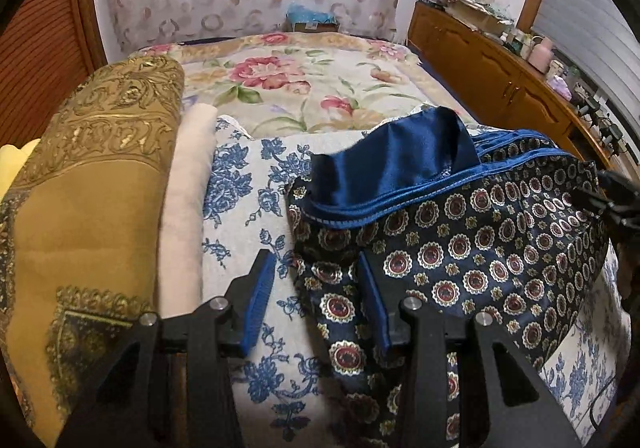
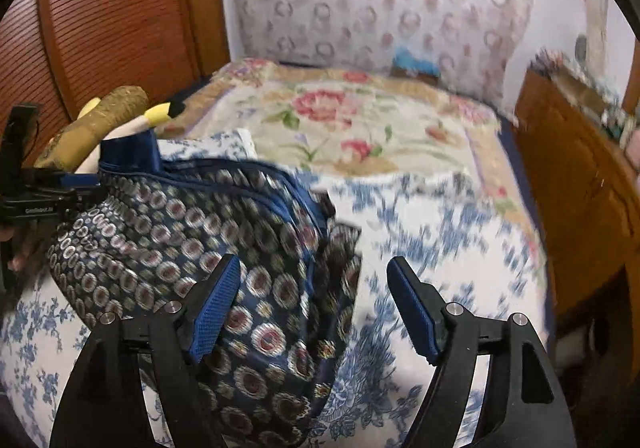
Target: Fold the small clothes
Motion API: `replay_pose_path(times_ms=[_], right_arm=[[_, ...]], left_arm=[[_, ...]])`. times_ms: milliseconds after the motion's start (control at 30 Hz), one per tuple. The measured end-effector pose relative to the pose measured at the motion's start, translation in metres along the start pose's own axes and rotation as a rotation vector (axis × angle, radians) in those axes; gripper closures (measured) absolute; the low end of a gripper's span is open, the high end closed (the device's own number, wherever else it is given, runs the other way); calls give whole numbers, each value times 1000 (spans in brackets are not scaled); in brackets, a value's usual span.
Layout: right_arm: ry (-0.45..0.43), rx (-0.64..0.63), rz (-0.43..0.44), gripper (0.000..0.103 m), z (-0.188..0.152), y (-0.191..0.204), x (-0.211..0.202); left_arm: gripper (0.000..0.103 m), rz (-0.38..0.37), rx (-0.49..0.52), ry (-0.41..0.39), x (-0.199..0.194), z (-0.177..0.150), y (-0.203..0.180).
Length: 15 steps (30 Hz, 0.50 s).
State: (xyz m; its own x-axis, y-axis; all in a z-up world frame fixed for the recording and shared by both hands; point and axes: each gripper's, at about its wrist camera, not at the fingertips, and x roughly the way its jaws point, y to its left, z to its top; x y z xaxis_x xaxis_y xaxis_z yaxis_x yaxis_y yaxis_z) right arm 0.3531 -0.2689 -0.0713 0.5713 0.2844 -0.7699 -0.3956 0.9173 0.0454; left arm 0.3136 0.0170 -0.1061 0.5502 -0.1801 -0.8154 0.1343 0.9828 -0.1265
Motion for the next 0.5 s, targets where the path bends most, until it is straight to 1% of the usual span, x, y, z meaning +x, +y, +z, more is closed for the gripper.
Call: replay_pose_path(times_ms=[100,167,333,400,500], right_arm=[[24,19,17,25,-5,-5,13],[16,8,19,25,-6,-4,15],[37,33,76,25,-4,-6,27],[40,34,86,25,-3,-6,29],[49,27,107,25,-1,-4,32]], left_arm=[[61,2,3,1,3,4,-1],[61,4,21,1,4,5,-3],[61,8,28,-3,6,8,-6],[61,11,26,-4,6,8,-7],[61,-4,21,-9,7,9,-9]])
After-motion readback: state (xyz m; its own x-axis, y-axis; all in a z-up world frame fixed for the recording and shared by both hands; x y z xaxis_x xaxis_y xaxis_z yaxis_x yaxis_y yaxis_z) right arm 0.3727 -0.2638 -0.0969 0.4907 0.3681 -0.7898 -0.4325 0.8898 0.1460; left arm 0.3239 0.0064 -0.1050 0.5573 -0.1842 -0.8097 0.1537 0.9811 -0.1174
